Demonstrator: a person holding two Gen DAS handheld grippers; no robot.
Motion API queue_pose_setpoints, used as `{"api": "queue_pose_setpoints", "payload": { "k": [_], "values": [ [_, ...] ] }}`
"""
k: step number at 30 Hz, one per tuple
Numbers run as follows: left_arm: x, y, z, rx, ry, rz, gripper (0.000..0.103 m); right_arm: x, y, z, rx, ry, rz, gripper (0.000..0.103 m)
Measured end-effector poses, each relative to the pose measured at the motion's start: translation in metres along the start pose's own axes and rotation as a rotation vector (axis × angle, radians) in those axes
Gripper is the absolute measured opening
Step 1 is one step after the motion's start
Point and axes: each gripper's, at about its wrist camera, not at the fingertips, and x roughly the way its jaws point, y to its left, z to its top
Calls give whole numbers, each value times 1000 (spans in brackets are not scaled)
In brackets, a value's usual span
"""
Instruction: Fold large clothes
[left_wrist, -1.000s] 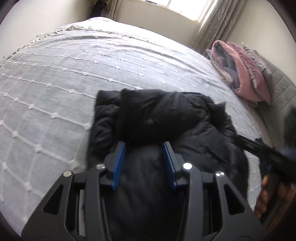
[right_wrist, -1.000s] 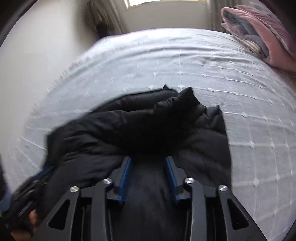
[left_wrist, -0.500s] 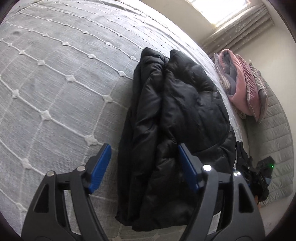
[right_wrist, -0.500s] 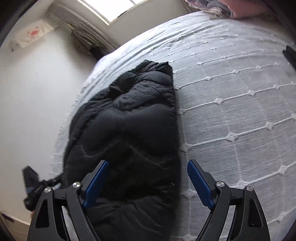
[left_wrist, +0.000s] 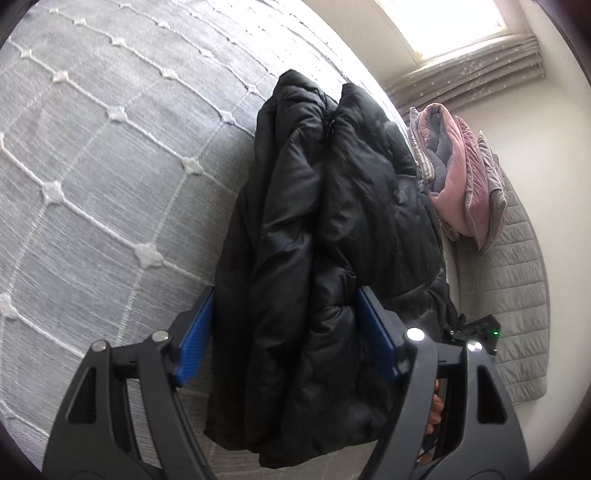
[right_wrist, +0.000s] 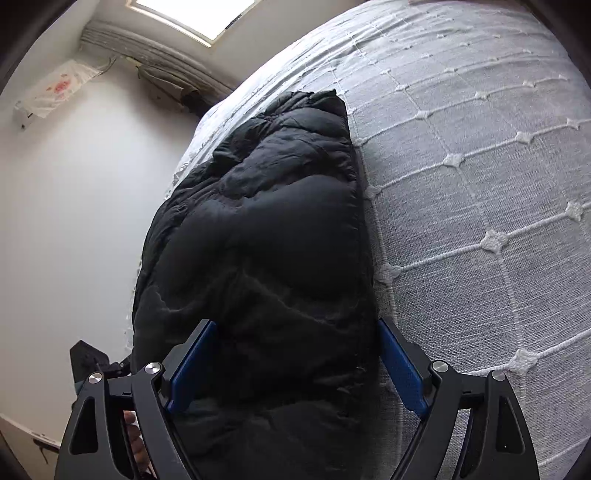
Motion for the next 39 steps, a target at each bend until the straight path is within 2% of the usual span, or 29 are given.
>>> {"api": "queue_pose_setpoints", "payload": {
  "k": [3, 6, 8, 9, 10, 13, 18, 22, 26, 28, 29, 33, 36, 39],
  "values": [
    [8, 3, -1, -35, 24, -43, 75, 7, -7, 1, 54, 9, 39, 88],
    [13, 2, -4, -34, 5, -50, 74, 12, -9, 1, 83, 2, 61, 89],
    [12, -2, -6, -10, -9, -43, 64, 15, -4, -1, 57, -5, 51, 87],
    [11, -4, -6, -4, -12, -48, 52, 16, 0, -1, 41, -11, 45, 87],
    [11, -6, -7, -4, -18, -56, 42, 17, 2, -1, 26, -17, 41, 81],
    [7, -4, -6, -7, -31, -70, 29, 16, 10, -4, -3, -43, 37, 67],
    [-8, -17, -4, 49, -88, -30, 18, 8, 30, -8, -91, -97, -13, 42],
    [-31, -33, 11, 123, -165, 31, 15, 2, 78, -17, -297, -174, -151, 30],
    [-58, -34, 39, 171, -194, 20, 15, 6, 120, -26, -421, -235, -221, 27],
    [-77, -26, 55, 198, -228, 30, 15, 8, 138, -29, -451, -258, -225, 26],
    [-92, -22, 63, 218, -255, 44, 15, 9, 146, -29, -457, -265, -215, 26],
    [-170, -3, 98, 317, -418, 187, 14, 38, 217, -31, -534, -299, -129, 24],
    [-231, 34, 131, 332, -496, 279, 14, 71, 284, -44, -619, -322, -43, 24],
    [-270, 77, 163, 336, -550, 382, 15, 120, 346, -53, -606, -338, 72, 24]
  ]
}}
